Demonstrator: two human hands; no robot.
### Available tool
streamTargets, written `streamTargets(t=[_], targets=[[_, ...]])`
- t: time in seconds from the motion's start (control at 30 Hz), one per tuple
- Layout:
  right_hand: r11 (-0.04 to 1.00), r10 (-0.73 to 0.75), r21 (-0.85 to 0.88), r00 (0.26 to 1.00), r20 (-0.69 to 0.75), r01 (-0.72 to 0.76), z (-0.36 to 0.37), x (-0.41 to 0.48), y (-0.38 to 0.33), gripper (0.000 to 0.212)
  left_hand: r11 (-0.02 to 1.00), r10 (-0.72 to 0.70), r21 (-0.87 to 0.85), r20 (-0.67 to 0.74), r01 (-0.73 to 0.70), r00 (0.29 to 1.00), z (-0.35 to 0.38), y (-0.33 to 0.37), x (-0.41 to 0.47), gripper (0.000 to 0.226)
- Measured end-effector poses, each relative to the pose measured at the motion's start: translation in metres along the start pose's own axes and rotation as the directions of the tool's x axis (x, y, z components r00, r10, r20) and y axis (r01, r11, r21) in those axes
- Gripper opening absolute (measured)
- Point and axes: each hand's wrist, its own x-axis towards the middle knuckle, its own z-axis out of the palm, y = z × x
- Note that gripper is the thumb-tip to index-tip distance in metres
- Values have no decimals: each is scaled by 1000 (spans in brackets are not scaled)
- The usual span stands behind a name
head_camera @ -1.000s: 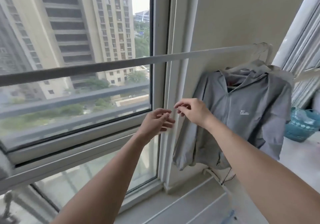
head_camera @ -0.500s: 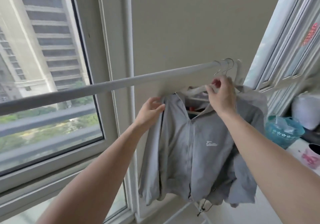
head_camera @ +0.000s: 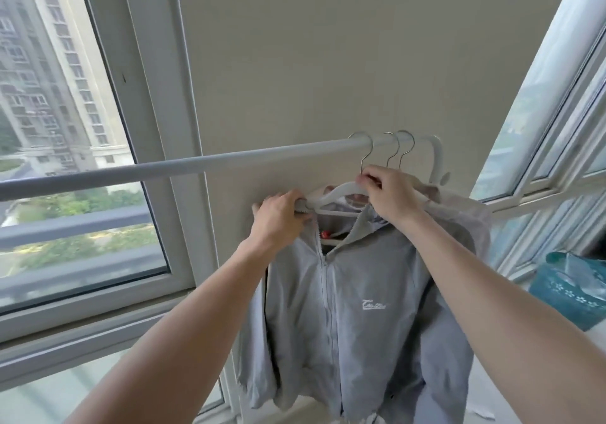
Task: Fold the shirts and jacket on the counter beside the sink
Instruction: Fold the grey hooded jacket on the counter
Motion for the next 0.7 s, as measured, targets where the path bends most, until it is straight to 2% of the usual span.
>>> streamTargets(t=[0.1,0.2,0.4,0.53,0.67,0.7], targets=[[998,-56,39,998,-21,57,3,0,-16,26,1000,-2,16,-57,2,998,-16,-6,-11,17],[990,-107,90,994,-5,107,6,-7,-42,24,1000,-13,21,-149,16,989,-33,-16,-32,16],[958,-262,121,965,8,259,18,-42,-128,16,980,-136,-173,-249,94,959,-102,-44,-100,20],[923,-338,219,938,77,315,34,-82,-205,19,963,-199,-232,-277,135,940,-157,-76,-170,23],[893,-403,298,896,190,338,67,-136,-282,16,940,-254,-303,-313,157,915,-209,-122,-266,4],[883,-423,317,879,219,346,79,-152,-302,16,929,-280,-326,-312,174,908,-223,-135,-294,7]])
